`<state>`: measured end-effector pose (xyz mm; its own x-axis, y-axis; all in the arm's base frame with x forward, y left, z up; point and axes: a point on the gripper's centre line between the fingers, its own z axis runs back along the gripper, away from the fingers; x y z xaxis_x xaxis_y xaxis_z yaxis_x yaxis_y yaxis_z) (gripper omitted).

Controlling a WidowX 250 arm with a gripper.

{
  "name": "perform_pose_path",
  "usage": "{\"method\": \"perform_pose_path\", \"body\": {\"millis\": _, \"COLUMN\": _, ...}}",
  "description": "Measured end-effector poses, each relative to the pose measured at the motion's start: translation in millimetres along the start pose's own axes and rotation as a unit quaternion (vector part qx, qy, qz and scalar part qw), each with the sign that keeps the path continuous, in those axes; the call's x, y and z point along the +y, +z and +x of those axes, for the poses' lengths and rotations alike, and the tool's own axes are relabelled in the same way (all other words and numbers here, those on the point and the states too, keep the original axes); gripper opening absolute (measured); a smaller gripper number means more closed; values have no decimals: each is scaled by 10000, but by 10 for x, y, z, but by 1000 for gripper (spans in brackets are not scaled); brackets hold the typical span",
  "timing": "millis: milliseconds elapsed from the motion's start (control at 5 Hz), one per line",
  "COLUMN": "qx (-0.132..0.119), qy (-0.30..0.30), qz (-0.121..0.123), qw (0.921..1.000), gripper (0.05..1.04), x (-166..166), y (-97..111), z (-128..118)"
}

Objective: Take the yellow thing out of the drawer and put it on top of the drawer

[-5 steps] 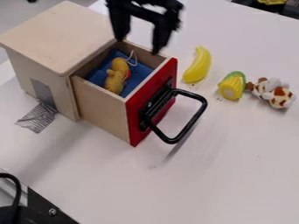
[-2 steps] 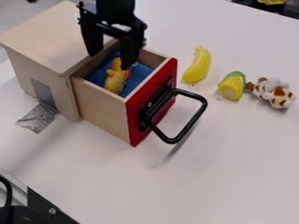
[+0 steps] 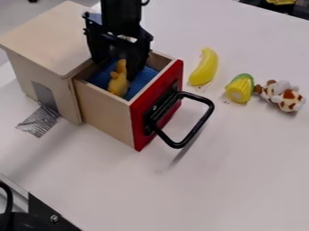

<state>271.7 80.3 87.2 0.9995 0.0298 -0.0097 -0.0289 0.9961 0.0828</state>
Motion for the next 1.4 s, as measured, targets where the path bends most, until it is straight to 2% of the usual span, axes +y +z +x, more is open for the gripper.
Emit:
{"method": "perform_pose_path", "body": {"millis": 200, "qx": 197, "qy": -272, "qz": 149, "qw": 9993, "gripper": 997, "x": 9, "y": -206, "z": 2}}
{"method": "perform_pose_path", "body": {"millis": 400, "qx": 290, "qy": -723, "qz": 459, "qw": 9959, "gripper": 998, "x": -54, "y": -254, "z": 44}}
{"method": "perform_pose_path", "body": {"millis": 600, "qx": 410, "qy": -1050, "qz": 693, "qw": 9912, "gripper": 949, "x": -144, "y": -314, "z": 49}}
{"method": "perform_pose_path", "body": {"millis": 800, "qx": 423, "qy": -1191, "qz": 839, "qw": 9884, "gripper": 668, "x": -209, "y": -315, "z": 54}}
{"method": "perform_pose_path", "body": {"millis": 1000, "qx": 433, "qy": -1211, "qz": 857, "qw": 9880, "gripper": 367, "x": -236, "y": -325, "z": 39}}
{"method": "perform_pose_path", "body": {"millis": 1200, "qx": 353, "qy": -1138, "qz": 781, "qw": 9898, "gripper": 165, "x": -262, "y": -287, "z": -6}}
{"method": "perform_pose_path", "body": {"millis": 1400, "qx": 125, "qy": -900, "qz": 597, "qw": 9941, "gripper": 83, "x": -259, "y": -32, "z": 24}}
